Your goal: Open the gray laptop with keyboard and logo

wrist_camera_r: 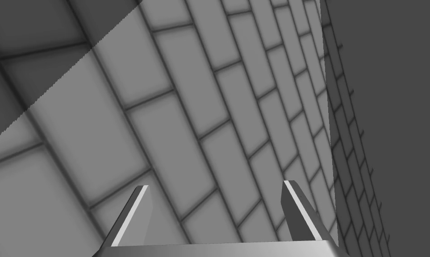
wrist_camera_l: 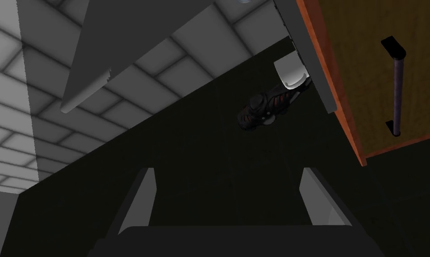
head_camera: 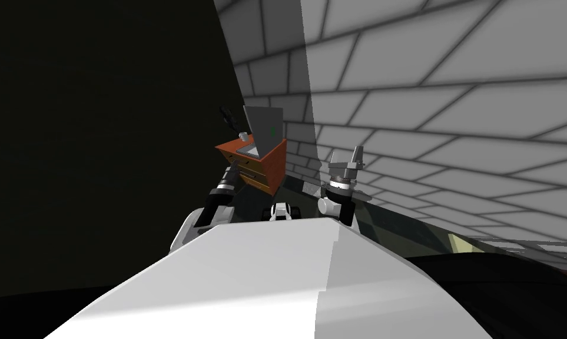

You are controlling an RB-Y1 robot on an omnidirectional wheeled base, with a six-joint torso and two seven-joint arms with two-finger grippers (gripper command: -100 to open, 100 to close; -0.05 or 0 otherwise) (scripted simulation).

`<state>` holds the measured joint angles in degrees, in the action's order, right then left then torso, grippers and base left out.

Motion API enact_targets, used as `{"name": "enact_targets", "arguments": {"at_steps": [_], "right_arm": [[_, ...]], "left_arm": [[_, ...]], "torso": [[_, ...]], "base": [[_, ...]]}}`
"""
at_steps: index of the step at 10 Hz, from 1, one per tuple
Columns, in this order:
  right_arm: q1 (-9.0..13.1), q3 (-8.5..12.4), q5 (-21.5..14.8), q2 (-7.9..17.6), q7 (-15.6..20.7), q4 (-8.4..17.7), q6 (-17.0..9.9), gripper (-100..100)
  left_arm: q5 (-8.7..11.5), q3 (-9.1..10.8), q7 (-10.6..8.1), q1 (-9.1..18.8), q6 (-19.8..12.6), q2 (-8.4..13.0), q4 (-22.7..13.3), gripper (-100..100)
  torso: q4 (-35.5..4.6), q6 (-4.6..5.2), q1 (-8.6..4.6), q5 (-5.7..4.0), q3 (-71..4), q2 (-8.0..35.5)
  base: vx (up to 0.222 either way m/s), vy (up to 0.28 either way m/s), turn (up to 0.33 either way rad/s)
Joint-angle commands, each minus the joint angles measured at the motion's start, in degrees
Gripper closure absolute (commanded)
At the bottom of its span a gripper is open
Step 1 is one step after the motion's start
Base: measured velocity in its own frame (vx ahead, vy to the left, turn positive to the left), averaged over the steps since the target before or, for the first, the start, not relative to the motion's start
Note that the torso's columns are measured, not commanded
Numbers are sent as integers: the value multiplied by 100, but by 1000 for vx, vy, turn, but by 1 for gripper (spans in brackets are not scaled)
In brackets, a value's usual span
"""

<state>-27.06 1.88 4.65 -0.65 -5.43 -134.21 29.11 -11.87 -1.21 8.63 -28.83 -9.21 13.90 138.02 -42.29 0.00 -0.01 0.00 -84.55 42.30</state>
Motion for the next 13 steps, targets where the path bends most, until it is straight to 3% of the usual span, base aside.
{"name": "enact_targets", "arguments": {"at_steps": [1, 8, 13], "right_arm": [[0, 0, 0, 0, 0, 0, 0, 0], [0, 0, 0, 0, 0, 0, 0, 0], [0, 0, 0, 0, 0, 0, 0, 0]], "left_arm": [[-59, 26, 19, -27, -361, 191, 61, -100], [-260, 79, 91, -93, -1437, 907, 233, -100], [-398, 114, 140, -142, -2161, 1398, 577, -100]], "torso": [[0, -1, 3, 1, 0, 0], [1, 0, 4, 1, -2, -3], [0, -1, 3, 1, 0, 1]], "base": [[78, -50, -53], [100, -55, -66], [107, -49, -62]]}}
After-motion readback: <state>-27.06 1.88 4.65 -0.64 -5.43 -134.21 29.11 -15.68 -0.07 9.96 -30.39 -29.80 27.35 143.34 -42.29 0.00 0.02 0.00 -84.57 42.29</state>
